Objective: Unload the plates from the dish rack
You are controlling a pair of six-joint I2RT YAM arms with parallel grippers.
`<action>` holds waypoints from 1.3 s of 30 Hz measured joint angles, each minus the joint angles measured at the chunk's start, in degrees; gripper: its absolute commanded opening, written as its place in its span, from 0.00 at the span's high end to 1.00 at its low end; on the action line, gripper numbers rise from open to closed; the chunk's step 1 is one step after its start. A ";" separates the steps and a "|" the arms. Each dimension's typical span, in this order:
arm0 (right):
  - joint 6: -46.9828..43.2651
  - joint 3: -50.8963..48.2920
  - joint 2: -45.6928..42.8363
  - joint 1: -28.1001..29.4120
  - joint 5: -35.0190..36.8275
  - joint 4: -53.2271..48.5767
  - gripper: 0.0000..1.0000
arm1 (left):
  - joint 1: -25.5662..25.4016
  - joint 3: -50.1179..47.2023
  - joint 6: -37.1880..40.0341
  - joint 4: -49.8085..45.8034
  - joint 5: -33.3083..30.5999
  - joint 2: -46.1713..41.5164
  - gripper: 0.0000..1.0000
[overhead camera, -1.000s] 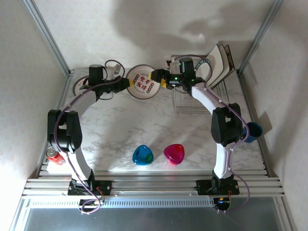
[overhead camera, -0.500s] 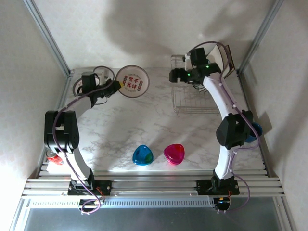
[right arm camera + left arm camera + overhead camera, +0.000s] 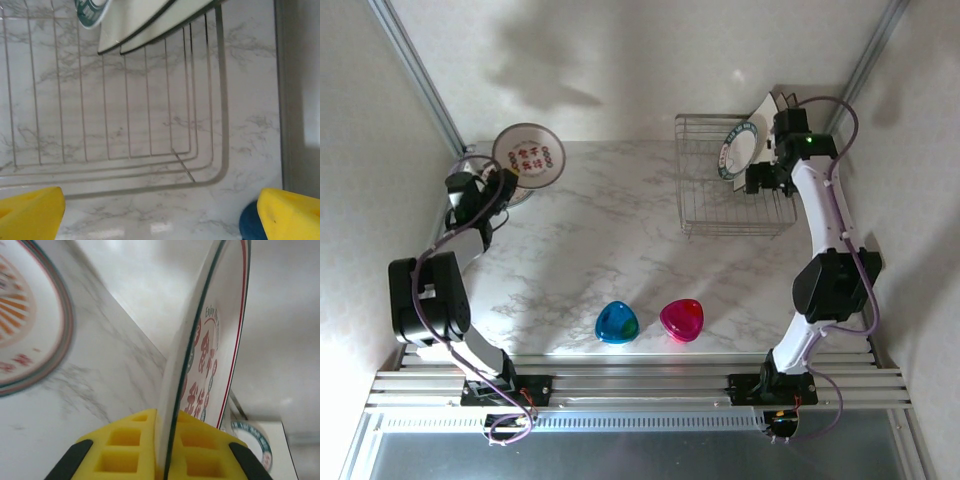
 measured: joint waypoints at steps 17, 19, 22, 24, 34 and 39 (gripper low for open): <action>-1.14 -3.63 -1.31 -2.23 -0.59 0.13 0.01 | 4.96 -3.17 -6.56 6.25 -9.33 4.17 1.00; -1.20 -3.63 -1.31 -2.23 -0.83 0.15 0.01 | 5.14 -3.17 -6.73 6.29 -9.55 5.57 1.00; -1.20 -3.85 -1.31 -2.23 -1.38 0.55 0.01 | 5.14 -2.80 -6.84 6.03 -9.53 7.58 1.00; -1.20 -4.00 -1.31 -2.23 -1.66 0.59 0.01 | 5.14 -1.95 -6.97 5.99 -9.55 9.09 1.00; -1.20 -4.31 -1.31 -2.23 -1.86 0.98 0.01 | 5.22 0.94 -7.56 6.08 -9.57 13.66 1.00; -1.20 -4.31 -1.31 -2.23 -1.88 0.98 0.01 | 5.53 1.16 -7.80 5.95 -10.23 15.28 1.00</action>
